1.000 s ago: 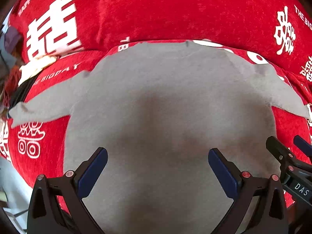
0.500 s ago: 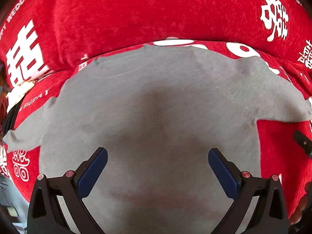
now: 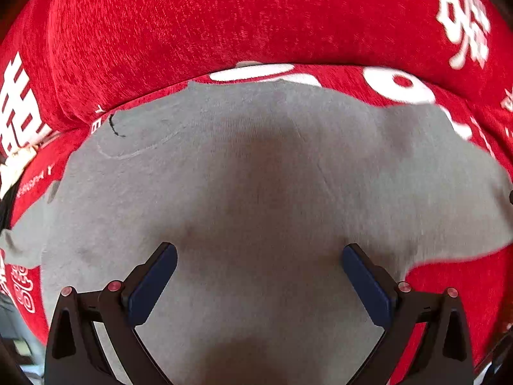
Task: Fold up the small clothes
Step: 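Grasp the grey sleeve cuff nearest the right gripper with the right gripper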
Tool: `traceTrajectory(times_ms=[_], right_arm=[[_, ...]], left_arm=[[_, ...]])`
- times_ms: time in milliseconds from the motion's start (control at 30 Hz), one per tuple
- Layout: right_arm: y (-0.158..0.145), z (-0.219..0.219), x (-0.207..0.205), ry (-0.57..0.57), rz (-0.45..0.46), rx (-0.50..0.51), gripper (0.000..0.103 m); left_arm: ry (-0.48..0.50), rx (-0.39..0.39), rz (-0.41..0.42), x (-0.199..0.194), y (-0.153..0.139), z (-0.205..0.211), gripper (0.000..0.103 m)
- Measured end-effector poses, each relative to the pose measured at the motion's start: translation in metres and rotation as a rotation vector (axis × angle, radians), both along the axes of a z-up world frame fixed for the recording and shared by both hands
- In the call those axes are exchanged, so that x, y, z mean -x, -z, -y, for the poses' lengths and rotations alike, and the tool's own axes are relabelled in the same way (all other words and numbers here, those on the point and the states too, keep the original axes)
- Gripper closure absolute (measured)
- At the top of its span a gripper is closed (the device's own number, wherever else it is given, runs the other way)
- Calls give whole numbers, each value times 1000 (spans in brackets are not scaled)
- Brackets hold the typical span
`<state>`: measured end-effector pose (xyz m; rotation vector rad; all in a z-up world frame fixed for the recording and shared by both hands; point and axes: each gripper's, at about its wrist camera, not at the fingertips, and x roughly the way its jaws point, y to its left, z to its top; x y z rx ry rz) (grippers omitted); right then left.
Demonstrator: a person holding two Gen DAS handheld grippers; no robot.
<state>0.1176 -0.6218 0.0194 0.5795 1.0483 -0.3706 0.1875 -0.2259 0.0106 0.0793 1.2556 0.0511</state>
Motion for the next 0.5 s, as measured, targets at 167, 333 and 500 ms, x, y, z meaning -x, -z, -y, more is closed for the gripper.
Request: traceTrajectory(times_ms=[167,333,500], right_arm=[[4,26,-10,12,71,-115,90],[-30,26,39,47,273,-107,91],[-20,23,42,40,226,-41,91]], left_arm=[[-80,55,-7,-25,3,-7,0],[-120,79,-14,-36,7,-5,0],[-55,33,11,-34,11,29,0]])
